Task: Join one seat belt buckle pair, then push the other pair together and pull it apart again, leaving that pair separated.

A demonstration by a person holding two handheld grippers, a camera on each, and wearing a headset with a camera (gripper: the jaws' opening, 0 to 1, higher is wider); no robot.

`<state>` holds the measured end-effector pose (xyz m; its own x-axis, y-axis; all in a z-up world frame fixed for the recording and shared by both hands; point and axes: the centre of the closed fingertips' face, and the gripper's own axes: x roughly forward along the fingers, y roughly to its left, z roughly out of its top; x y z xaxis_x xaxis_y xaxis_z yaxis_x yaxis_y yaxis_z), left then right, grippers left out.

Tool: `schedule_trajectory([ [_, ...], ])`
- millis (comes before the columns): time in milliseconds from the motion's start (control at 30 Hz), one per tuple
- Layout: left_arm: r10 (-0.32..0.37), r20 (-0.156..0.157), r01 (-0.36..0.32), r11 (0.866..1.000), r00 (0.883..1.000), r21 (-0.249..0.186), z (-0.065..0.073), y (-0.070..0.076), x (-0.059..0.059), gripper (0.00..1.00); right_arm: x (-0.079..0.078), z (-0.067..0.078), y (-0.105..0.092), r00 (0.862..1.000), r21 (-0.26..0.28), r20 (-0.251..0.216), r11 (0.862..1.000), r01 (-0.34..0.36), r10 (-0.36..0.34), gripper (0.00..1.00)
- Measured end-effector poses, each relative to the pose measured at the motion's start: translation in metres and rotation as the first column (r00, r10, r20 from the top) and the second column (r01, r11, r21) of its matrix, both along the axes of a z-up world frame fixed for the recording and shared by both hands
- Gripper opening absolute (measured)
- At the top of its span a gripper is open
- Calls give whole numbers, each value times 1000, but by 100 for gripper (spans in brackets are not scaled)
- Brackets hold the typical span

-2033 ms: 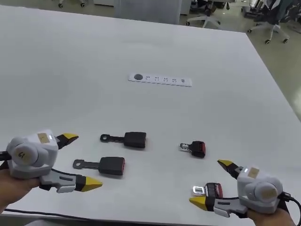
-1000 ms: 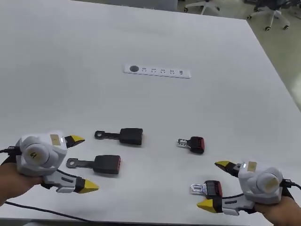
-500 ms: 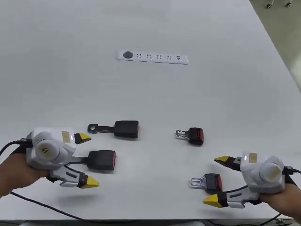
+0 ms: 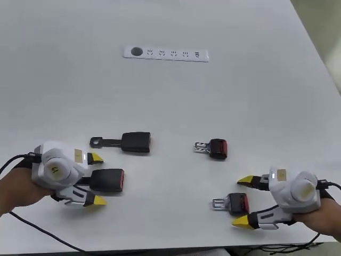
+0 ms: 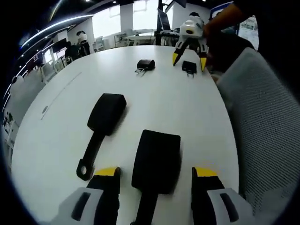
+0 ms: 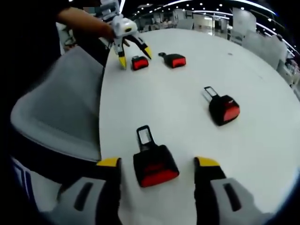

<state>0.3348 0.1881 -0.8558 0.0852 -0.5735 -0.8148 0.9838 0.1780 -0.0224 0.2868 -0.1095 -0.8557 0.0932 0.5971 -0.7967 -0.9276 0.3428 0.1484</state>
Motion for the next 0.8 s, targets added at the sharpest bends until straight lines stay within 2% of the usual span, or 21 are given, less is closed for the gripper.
schedule_trajectory([
  [33, -9, 18, 9, 1000, 1000, -6, 0, 0, 2, 62, 0, 0, -1, 1000, 0, 0, 1000, -2, 2, 64],
  [133, 7, 9, -7, 1000, 1000, -14, 0, 2, 7, 58, 1, 0, -2, 1000, -1, -3, 1000, -16, 16, 61],
  [233, -2, 13, 2, 1000, 1000, -14, 2, 1, 7, 53, -3, 0, -2, 999, -4, -20, 999, -38, 38, 52],
  [333, -5, 14, 5, 1000, 1000, -19, 3, 0, 6, 51, -5, 0, -2, 998, -10, -9, 998, -64, 64, 51],
  [467, -12, 14, 13, 1000, 1000, -20, 4, 1, 2, 37, -6, 0, -3, 997, -5, -9, 998, -70, 70, 50],
  [533, -9, 16, 10, 1000, 1000, -23, 4, 2, 2, 37, -6, 0, -3, 997, 0, -7, 997, -74, 74, 47],
  [567, -17, 20, 17, 1000, 1000, -21, 5, 2, 2, 37, -7, 0, -3, 997, 5, -10, 997, -83, 83, 43],
  [600, -25, 22, 26, 999, 999, -19, 5, 2, 2, 36, -6, -1, -4, 995, 3, 12, 995, -97, 97, 38],
  [800, -72, 28, 72, 997, 997, -3, 5, 1, 0, 34, -8, 0, -3, 997, 46, 25, 996, -80, 79, 37],
])
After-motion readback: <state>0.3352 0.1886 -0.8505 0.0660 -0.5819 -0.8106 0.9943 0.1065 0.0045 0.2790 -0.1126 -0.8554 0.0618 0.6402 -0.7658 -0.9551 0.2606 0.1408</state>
